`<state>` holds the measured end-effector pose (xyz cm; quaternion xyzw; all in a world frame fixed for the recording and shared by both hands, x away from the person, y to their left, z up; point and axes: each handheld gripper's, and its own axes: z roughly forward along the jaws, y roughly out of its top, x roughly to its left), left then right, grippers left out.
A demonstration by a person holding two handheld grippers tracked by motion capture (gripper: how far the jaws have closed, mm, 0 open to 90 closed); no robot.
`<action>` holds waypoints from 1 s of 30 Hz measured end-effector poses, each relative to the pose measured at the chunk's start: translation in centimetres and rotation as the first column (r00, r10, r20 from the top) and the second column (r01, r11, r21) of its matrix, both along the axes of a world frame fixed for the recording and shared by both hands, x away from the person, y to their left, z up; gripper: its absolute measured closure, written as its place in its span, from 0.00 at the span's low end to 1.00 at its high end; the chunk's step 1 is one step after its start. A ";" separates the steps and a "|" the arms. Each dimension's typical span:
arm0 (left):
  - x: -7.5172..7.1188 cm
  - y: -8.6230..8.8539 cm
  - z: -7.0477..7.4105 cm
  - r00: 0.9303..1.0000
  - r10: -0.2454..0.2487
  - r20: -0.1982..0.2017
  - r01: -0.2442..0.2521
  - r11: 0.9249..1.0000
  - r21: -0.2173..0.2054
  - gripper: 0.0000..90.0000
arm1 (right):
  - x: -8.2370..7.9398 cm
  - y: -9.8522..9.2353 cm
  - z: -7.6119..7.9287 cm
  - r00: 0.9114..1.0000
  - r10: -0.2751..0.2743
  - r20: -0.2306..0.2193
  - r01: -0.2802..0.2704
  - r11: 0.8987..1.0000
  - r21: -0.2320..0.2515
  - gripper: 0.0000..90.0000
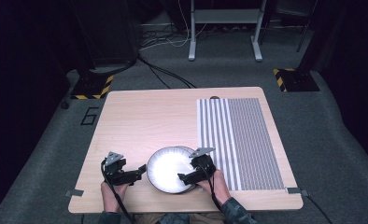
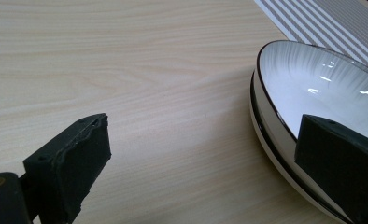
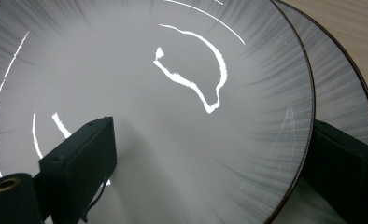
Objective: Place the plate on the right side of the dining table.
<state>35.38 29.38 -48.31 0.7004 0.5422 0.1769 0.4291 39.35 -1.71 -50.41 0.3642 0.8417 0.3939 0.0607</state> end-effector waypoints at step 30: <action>0.4 -4.1 -1.4 0.985 -0.151 -0.086 0.149 0.988 -0.031 0.38 | 0.3 0.1 0.0 1.000 0.009 0.005 -0.009 1.000 0.001 0.10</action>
